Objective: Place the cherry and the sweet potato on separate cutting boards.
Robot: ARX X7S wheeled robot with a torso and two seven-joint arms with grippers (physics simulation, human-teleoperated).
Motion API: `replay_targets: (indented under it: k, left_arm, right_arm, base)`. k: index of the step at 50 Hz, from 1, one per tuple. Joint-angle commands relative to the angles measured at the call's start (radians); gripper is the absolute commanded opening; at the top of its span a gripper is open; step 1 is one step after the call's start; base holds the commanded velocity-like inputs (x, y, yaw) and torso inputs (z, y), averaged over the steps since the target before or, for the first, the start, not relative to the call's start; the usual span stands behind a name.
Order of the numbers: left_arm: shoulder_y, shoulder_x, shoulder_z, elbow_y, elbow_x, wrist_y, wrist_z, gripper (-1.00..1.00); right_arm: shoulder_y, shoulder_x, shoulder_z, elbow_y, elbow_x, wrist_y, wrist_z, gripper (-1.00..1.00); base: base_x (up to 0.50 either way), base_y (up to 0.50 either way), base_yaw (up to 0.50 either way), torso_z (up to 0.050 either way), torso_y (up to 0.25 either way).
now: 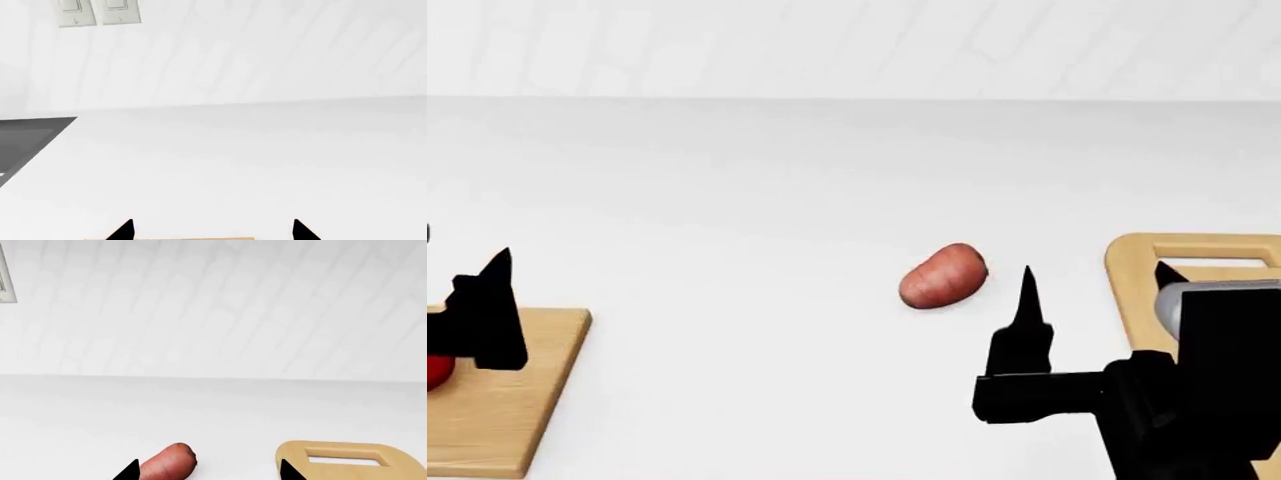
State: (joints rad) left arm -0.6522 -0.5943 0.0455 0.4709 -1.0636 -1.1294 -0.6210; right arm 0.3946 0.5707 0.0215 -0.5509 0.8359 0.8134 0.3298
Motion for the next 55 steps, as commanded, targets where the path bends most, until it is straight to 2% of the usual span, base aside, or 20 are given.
replay_targets:
  k: [1, 15, 22, 26, 34, 38, 48, 55]
  left_arm:
    - [-0.021, 0.024, -0.015, 0.039, -0.018, 0.012, 0.007, 1.00]
    - [-0.022, 0.020, 0.005, 0.035, -0.023, -0.002, 0.000, 1.00]
    - [-0.029, 0.021, -0.023, 0.037, -0.052, -0.004, -0.016, 1.00]
    - [-0.035, 0.022, -0.020, 0.042, -0.061, -0.010, -0.020, 1.00]
    - [-0.037, 0.026, -0.018, 0.047, -0.063, 0.002, -0.016, 1.00]
    - [-0.035, 0.020, -0.010, 0.052, -0.041, 0.020, -0.002, 1.00]
    - [-0.032, 0.026, -0.002, 0.034, -0.029, 0.042, 0.016, 1.00]
    - [-0.010, 0.022, -0.007, 0.009, -0.006, 0.093, 0.067, 1.00]
  right_arm:
    - [0.020, -0.008, 0.018, -0.018, -0.023, 0.018, -0.003, 1.00]
    - [0.042, -0.010, 0.016, 0.001, -0.003, 0.058, 0.029, 1.00]
    - [0.134, -0.022, 0.006, 0.043, 0.057, 0.155, 0.069, 1.00]
    - [0.282, -0.101, 0.045, 0.173, 0.248, 0.350, 0.174, 1.00]
    - [0.524, -0.172, -0.013, 0.425, 0.273, 0.445, 0.191, 1.00]
    - [0.591, -0.285, 0.127, 0.592, 0.400, 0.482, 0.326, 1.00]
    - [0.851, -0.357, -0.011, 1.010, 0.249, 0.473, 0.339, 1.00]
    - [0.820, -0.391, -0.066, 1.057, 0.203, 0.443, 0.343, 1.00]
  base:
    - [0.00, 0.00, 0.00, 0.000, 0.000]
    - [0.00, 0.00, 0.00, 0.000, 0.000]
    - [0.00, 0.00, 0.00, 0.000, 0.000]
    - [0.00, 0.00, 0.00, 0.000, 0.000]
    - [0.00, 0.00, 0.00, 0.000, 0.000]
    - [0.00, 0.00, 0.00, 0.000, 0.000]
    - [0.00, 0.00, 0.00, 0.000, 0.000]
    - [0.00, 0.00, 0.00, 0.000, 0.000]
